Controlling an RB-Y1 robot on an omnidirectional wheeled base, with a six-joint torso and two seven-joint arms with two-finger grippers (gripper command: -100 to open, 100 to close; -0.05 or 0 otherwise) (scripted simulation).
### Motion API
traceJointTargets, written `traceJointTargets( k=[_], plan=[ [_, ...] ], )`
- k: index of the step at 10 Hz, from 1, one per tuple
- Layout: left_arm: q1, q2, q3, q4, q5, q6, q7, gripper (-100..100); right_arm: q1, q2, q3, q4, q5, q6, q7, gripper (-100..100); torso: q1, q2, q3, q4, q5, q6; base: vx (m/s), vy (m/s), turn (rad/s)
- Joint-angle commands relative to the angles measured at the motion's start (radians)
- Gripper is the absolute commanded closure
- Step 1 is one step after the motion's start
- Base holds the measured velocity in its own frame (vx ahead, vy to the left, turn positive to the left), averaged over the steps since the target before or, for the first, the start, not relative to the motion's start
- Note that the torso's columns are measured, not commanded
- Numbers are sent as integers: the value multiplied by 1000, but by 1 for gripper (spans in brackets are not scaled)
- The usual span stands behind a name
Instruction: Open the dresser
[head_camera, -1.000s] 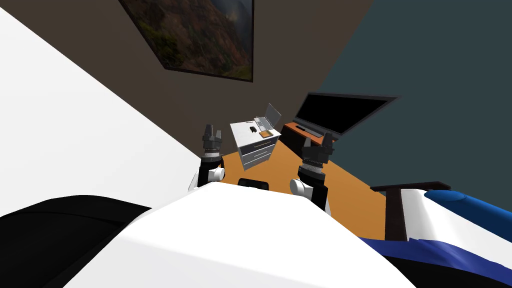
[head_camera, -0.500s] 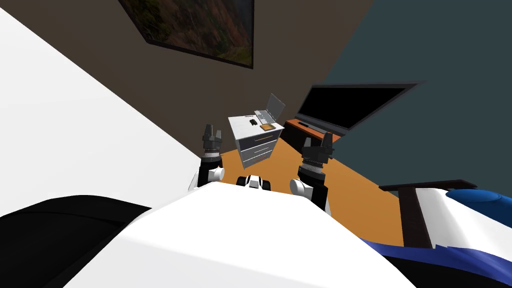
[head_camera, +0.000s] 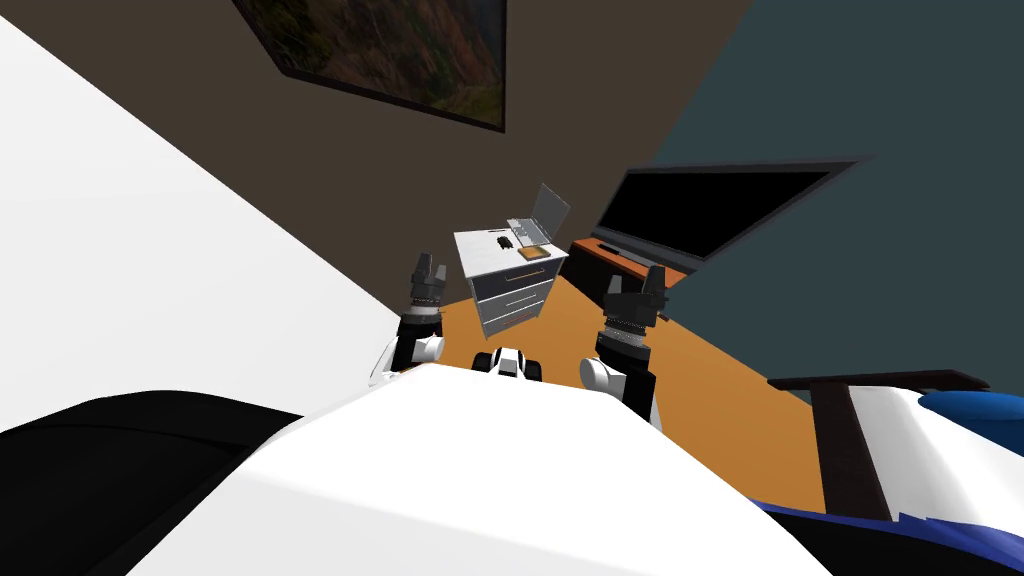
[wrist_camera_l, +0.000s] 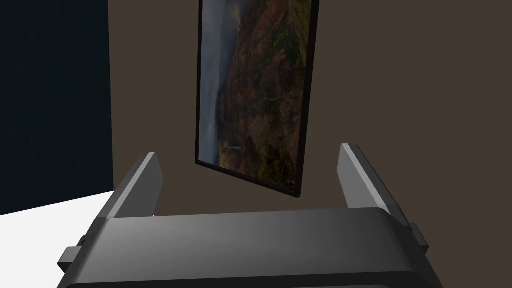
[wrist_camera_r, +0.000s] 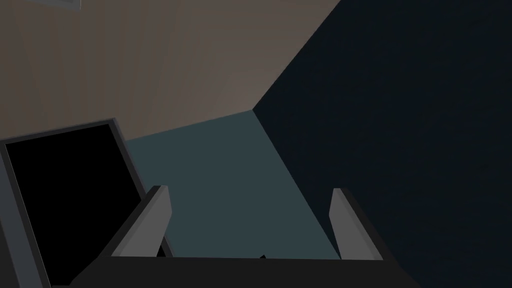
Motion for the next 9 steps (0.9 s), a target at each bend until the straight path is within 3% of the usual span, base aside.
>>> traceJointTargets(
  k=[1,9],
  plan=[
    [-14,55,13,67,11,-7,-2,-100,0,0,0,0,0,0,0,0,-3,-1,-1,0,-1,0,110,-151,74],
    [-51,98,58,247,47,-29,-1,-100,0,0,0,0,0,0,0,0,0,1,1,0,0,0,80,-126,58]
  ],
)
